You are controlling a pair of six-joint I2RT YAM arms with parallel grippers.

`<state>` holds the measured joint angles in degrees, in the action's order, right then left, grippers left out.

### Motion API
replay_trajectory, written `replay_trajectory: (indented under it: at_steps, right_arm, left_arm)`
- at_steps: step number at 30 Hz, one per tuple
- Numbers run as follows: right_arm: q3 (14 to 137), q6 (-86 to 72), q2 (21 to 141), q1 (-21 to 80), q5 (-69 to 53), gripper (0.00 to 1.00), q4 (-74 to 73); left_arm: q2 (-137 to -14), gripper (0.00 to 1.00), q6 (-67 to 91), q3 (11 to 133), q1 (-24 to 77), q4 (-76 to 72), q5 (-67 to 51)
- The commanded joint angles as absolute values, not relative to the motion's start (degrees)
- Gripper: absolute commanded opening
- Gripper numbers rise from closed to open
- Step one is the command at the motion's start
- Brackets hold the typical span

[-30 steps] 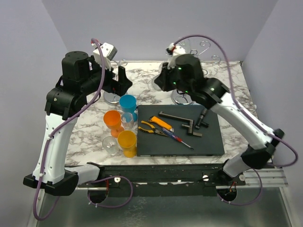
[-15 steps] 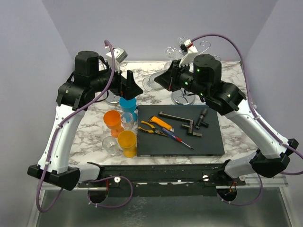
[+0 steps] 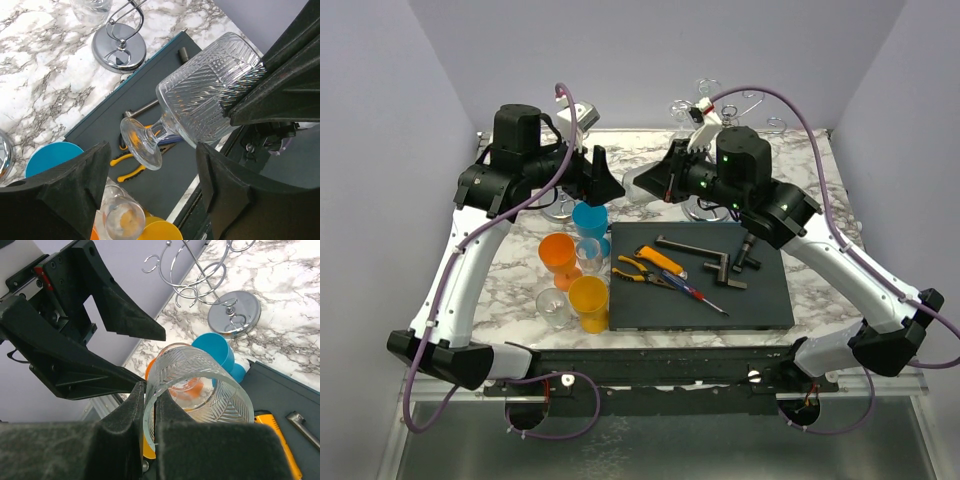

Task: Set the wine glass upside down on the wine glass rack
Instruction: Turn the wine glass upside down at the wine rack.

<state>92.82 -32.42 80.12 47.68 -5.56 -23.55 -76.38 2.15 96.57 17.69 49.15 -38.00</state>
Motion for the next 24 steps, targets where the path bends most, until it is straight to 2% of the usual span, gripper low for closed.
replay_trajectory:
  at_steps: [1,7,11,14,24]
  right_arm:
    - [92.3,-34.1,77.1,48.0,-8.8,0.0,-14.2]
    - [90.2,-32.8,75.9,48.0,-9.9,0.0,-10.2]
    - [91.2,-30.8,74.9,48.0,-7.9,0.0,-11.9]
    - [92.7,-29.1,74.3,48.0,-7.1,0.0,-13.9]
    - [97.6,-28.1,73.7,48.0,-8.9,0.0,-17.2]
  left_arm:
    - [-77.2,0.67,1.3,95.8,17.6,48.7,-40.5]
    - [-77.5,0.67,1.8,95.1,17.7,48.8,-40.9]
    - [-76.5,0.81,1.5,94.5,17.7,48.8,-39.0]
    - [-75.2,0.86,1.5,94.6,17.7,48.8,-37.7]
    - [-73.9,0.87,3.1,97.7,17.7,49.0,-39.1]
